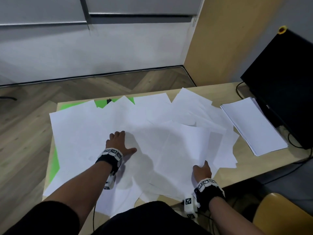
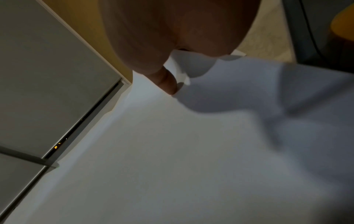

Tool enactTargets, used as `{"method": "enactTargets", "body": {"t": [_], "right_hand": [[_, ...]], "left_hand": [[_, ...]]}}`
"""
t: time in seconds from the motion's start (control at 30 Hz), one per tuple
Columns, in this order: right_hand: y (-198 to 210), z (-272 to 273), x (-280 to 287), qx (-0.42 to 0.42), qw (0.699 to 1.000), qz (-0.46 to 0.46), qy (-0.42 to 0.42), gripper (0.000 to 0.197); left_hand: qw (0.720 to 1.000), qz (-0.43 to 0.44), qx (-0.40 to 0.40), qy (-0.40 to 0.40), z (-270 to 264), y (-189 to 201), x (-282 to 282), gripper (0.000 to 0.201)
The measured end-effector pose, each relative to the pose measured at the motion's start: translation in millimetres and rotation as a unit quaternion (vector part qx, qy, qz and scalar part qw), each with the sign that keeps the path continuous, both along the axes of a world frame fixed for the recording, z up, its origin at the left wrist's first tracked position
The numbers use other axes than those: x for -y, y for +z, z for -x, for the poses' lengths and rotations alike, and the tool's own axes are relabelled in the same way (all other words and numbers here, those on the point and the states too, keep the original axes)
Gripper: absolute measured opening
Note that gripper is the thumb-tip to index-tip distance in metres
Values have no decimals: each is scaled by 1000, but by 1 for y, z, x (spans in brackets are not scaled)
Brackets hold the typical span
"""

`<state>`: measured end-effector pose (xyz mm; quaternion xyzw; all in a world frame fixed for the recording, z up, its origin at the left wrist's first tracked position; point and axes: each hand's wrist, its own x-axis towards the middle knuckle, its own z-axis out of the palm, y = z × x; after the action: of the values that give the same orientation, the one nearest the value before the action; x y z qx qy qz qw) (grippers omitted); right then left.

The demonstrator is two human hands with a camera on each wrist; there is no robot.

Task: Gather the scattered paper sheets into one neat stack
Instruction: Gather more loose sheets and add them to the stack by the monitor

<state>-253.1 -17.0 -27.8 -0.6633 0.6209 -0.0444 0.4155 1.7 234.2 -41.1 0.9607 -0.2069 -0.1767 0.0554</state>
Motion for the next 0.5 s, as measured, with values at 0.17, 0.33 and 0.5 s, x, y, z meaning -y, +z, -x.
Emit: {"method": "enactTargets", "body": {"t": [0.17,0.33,0.5], "right_hand": [[-2,4,2,3,1000,-1,-2,32],[-4,3,1,9,1000,4,-8,33],[-4,2,0,14,1000,-2,-18,34]], "left_hand": [[998,-46,-29,-16,-4,8,8,93],[993,37,-72,86,4,3,-3,86],[996,14,-50,77,15,6,-5,70]]}}
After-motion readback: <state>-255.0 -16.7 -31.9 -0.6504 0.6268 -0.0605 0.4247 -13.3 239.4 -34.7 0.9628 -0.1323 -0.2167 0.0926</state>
